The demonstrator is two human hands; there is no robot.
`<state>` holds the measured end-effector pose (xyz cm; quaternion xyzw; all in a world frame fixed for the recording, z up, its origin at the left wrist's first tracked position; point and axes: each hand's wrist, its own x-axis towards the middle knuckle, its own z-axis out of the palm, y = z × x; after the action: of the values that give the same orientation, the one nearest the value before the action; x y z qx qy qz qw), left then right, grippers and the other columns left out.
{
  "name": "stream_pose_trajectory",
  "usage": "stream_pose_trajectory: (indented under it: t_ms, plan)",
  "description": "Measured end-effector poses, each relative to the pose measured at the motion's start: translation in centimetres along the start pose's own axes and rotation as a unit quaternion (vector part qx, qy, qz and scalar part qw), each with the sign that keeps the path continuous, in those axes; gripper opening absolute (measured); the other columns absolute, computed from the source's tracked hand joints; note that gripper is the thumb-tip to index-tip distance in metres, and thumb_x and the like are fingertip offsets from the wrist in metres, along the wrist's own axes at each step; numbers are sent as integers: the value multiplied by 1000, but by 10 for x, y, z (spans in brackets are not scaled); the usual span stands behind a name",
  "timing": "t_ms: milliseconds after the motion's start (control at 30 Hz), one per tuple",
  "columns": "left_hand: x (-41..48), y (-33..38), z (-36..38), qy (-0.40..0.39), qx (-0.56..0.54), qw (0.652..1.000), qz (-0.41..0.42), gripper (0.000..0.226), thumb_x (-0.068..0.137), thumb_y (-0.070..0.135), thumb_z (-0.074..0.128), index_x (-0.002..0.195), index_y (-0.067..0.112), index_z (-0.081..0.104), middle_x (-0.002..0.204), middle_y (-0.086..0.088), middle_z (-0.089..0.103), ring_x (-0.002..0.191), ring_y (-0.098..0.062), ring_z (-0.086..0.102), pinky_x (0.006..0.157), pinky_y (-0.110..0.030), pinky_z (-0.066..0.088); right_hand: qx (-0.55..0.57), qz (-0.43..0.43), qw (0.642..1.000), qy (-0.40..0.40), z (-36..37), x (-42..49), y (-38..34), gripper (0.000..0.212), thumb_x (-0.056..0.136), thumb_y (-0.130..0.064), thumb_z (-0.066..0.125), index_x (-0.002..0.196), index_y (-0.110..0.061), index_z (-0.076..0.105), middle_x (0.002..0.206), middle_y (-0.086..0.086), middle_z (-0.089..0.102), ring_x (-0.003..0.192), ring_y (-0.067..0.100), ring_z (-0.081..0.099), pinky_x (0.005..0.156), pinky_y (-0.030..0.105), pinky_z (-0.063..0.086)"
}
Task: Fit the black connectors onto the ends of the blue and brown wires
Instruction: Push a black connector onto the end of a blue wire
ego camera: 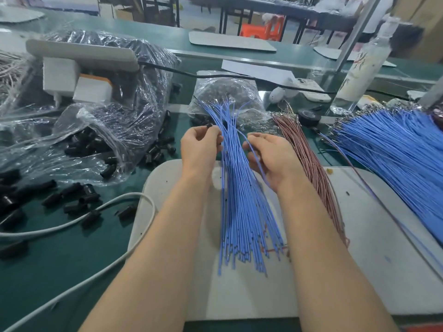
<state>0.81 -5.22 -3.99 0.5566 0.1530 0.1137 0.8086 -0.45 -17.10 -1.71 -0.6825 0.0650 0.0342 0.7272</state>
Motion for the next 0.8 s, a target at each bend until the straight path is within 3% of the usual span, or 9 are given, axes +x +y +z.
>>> stream_pose_trajectory:
  t_ms: [100,200,333,367,433,500,600,667,800]
  plan:
    - [0,-3,2,-34,17,999,-6,3,89,11,59,87,11,56,88,-7,66,76,-11,66,70,-24,54,88,66,991,-76,-5,-2,-2,18,98,-3,44,83,-4,54,68,5,51,33,1,30,33,13,26]
    - [0,-6,5,-49,104,993,-4,3,87,14,59,86,11,58,84,-5,68,80,-14,65,78,-29,53,151,82,971,-169,-12,-5,-6,16,97,-4,40,101,-1,55,70,1,51,35,0,31,35,11,27]
    - [0,-6,3,-55,108,992,-17,5,89,16,57,90,10,57,85,-3,66,83,-14,63,82,-29,51,315,2,870,-379,-22,-12,-14,19,83,-8,57,99,-4,65,67,-2,55,44,3,30,39,10,34]
    - [-1,-6,3,-58,114,992,-14,5,89,16,57,90,11,57,86,-3,65,83,-14,62,82,-29,51,345,-14,851,-396,-22,-13,-15,17,81,-7,60,96,-5,68,67,0,56,45,5,31,41,12,37]
    - [-3,-5,3,-61,124,990,-2,4,90,16,58,89,14,55,87,-2,64,83,-14,61,82,-29,51,360,-45,875,-320,-22,-10,-15,15,84,-6,56,90,-11,68,68,0,55,46,6,36,43,14,38]
    - [-6,-1,4,-68,106,992,1,5,91,16,57,87,17,54,90,-2,65,84,-13,63,84,-30,52,337,-75,928,-140,-22,-4,-12,15,88,-4,51,88,-14,62,68,0,55,45,6,39,42,15,34]
    - [-13,5,6,-137,29,990,-30,7,94,14,56,88,16,53,99,-5,69,87,-13,68,82,-28,55,240,-122,958,99,-24,5,-8,18,96,-2,46,91,-16,54,71,2,56,49,7,43,46,16,33]
    - [-18,8,8,-206,17,977,-53,6,95,12,54,90,14,52,101,-5,70,87,-16,70,76,-27,57,196,-151,954,171,-24,6,-7,18,97,-4,46,90,-19,53,73,2,58,52,6,49,50,18,39]
    - [-26,10,6,-327,31,941,-85,6,95,9,54,92,14,53,100,-6,71,79,-15,70,65,-21,55,236,-173,931,219,-26,5,-8,18,98,-5,45,89,-19,51,77,4,60,53,7,55,53,19,47]
